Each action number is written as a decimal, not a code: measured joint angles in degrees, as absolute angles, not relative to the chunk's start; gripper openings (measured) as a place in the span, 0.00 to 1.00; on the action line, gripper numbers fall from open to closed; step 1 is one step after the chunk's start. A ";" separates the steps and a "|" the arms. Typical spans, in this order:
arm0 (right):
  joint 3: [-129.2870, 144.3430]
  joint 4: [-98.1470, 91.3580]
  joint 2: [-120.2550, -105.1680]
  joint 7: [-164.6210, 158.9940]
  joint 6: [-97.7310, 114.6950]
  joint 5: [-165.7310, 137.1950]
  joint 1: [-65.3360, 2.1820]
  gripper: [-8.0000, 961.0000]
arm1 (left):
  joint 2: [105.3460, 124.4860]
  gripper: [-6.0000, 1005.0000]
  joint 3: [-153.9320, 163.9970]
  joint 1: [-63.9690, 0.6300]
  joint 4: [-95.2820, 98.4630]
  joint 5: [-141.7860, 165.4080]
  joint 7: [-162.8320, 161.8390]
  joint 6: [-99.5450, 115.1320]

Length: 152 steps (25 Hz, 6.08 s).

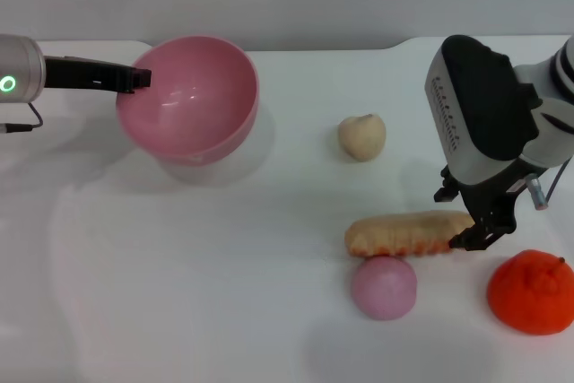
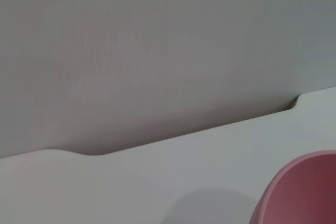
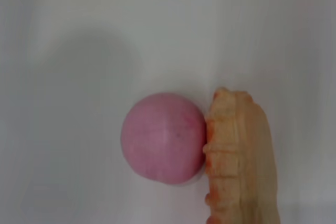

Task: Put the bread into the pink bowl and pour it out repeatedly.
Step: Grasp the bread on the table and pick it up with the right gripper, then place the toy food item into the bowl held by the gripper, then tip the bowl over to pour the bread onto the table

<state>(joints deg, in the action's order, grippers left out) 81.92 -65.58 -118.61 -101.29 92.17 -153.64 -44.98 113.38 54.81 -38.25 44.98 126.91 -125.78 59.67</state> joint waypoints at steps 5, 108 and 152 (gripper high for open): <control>83.11 -64.55 -118.75 -101.29 91.49 -153.48 -45.16 0.64 | 113.37 0.06 54.78 -38.28 45.16 126.91 -125.55 59.63; 94.18 -54.71 -119.32 -38.61 49.48 -48.98 -27.62 0.19 | 117.03 0.06 59.40 -41.46 45.12 127.35 -123.44 58.57; 99.18 -44.11 -119.37 -34.29 47.52 -40.00 -30.03 0.62 | 115.84 0.06 59.28 -42.89 44.82 127.36 -122.87 55.36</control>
